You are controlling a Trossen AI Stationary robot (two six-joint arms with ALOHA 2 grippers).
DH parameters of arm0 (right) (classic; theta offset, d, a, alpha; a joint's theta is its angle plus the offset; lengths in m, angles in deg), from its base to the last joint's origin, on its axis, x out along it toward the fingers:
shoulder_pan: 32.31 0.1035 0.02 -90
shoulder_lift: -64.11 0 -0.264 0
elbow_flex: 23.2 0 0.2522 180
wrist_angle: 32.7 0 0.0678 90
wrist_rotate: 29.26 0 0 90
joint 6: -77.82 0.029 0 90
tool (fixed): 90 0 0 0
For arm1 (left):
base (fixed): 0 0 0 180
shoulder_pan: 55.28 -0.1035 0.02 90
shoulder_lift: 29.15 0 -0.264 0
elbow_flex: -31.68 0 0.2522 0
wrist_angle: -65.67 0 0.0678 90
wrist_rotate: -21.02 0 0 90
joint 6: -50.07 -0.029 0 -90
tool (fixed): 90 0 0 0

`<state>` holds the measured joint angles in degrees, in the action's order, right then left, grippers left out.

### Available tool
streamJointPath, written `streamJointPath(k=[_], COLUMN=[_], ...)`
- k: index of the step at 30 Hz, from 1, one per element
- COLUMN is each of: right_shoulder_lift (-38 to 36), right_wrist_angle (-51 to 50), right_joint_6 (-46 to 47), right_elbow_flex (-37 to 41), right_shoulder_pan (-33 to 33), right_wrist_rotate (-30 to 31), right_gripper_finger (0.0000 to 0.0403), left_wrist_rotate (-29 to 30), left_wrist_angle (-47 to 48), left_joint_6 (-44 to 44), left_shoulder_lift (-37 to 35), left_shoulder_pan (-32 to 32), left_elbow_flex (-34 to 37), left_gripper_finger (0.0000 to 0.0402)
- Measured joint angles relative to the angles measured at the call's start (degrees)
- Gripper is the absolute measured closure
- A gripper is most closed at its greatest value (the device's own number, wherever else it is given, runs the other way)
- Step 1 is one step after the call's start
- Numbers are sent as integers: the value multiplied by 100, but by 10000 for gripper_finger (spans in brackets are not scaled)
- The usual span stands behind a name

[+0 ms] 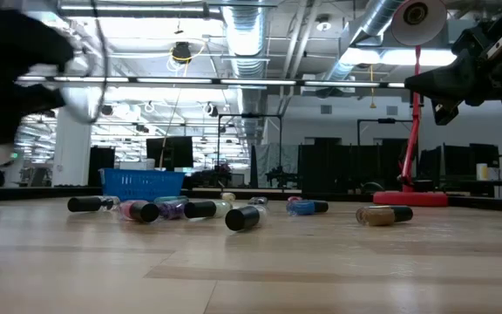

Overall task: Pick & Place Nail Polish
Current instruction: Put the white nail polish bottle into the blue bin

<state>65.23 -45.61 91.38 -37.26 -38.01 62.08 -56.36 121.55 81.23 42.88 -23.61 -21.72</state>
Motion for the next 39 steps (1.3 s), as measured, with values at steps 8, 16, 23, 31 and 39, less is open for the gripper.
streamJointPath(k=[8, 16, 23, 31, 39], right_shoulder_lift=[0, 0, -1, 0, 0], right_wrist_angle=[1, 1, 0, 0, 1], right_joint_6=[0, 0, 0, -1, 0], right_elbow_flex=[0, 0, -1, 0, -2], right_shoulder_pan=[1, 1, 0, 0, 1], right_wrist_rotate=[0, 0, 0, -2, -1], right_gripper_finger=[403, 403, 403, 403, 403], left_wrist_rotate=[1394, 1627, 715, 150, -59], left_wrist_angle=[-710, -1874, -1957, -1896, -1752], left_joint_6=[-1176, -2006, -2343, -2795, -3092], left_shoulder_lift=[-4, -8, -6, 321, 1225], left_shoulder_pan=[-1667, -3731, -5356, -6313, -6609], left_elbow_flex=[-647, -955, -1047, -1044, -1044], left_gripper_finger=[294, 294, 294, 294, 294])
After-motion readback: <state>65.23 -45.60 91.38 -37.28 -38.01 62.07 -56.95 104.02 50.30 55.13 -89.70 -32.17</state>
